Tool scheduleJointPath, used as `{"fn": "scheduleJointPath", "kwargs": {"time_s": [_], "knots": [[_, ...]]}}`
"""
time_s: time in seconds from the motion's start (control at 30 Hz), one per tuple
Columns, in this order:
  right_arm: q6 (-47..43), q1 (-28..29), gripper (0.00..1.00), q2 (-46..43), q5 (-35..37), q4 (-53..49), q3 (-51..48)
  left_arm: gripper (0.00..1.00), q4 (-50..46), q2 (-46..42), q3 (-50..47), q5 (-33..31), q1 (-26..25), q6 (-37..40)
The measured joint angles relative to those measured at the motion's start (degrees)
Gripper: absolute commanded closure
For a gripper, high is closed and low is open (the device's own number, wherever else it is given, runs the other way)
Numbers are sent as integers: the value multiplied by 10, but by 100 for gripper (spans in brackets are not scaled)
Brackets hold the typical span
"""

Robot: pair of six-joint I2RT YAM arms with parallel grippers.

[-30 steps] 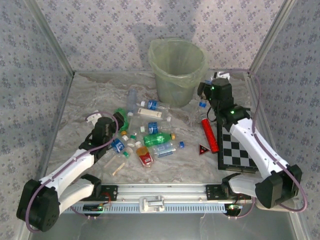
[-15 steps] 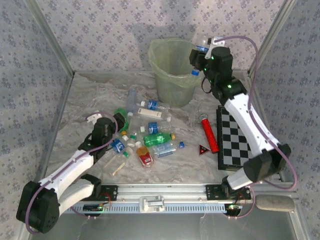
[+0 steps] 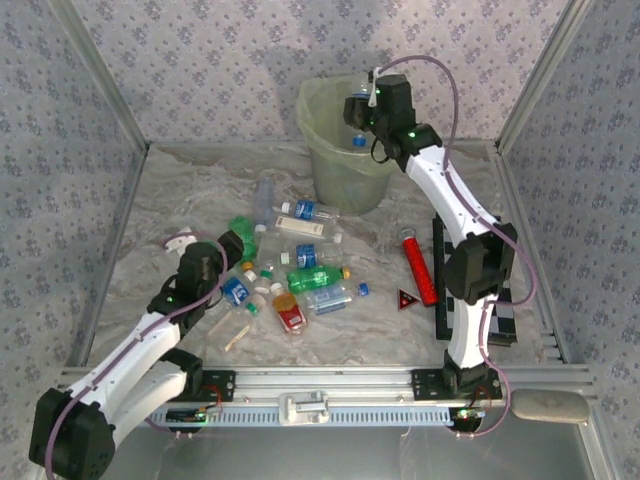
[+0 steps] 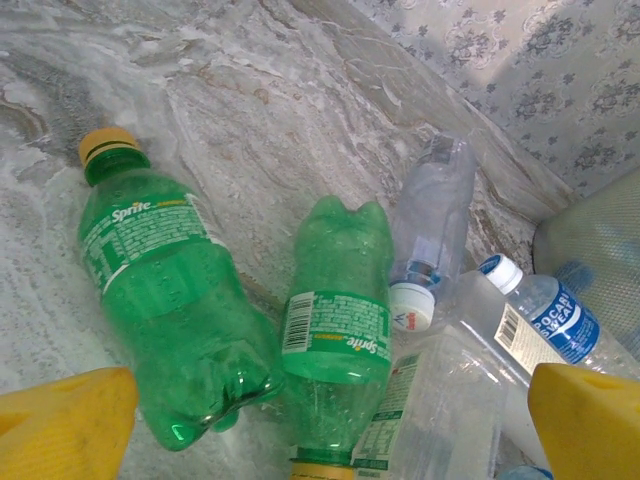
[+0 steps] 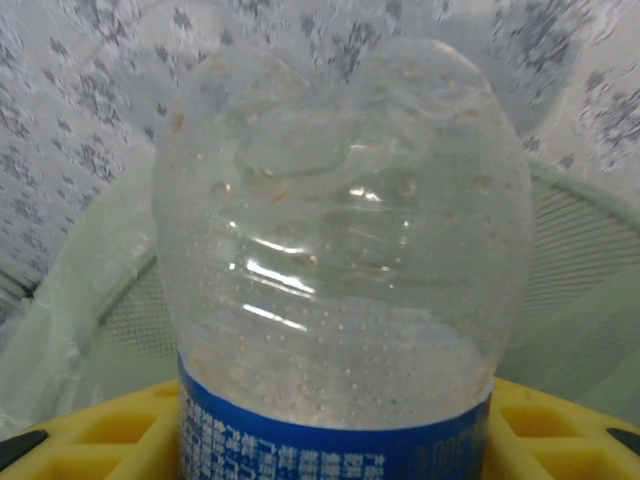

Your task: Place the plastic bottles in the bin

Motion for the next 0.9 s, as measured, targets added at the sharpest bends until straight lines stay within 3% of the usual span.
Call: {"fn": "scheduleJointPath", "kwargs": {"time_s": [0.47,0.57,0.63,0.7,0.9], "knots": [[-2,7,39,95,-15,-80,96,0,-22,-23,-7,-4,4,0],[-2,7,29,97,-15,-82,99,0,-22,-25,-8,-5,4,0],[-5,7,12,98,-16,-83,103,0,-24,-26,-8,-5,4,0],[-7,7,2,98,-17,-85,110,0,-25,-26,-8,-5,4,0],[-8,10,0,98,-18,-87,132,0,-26,-26,-8,-5,7,0]]}}
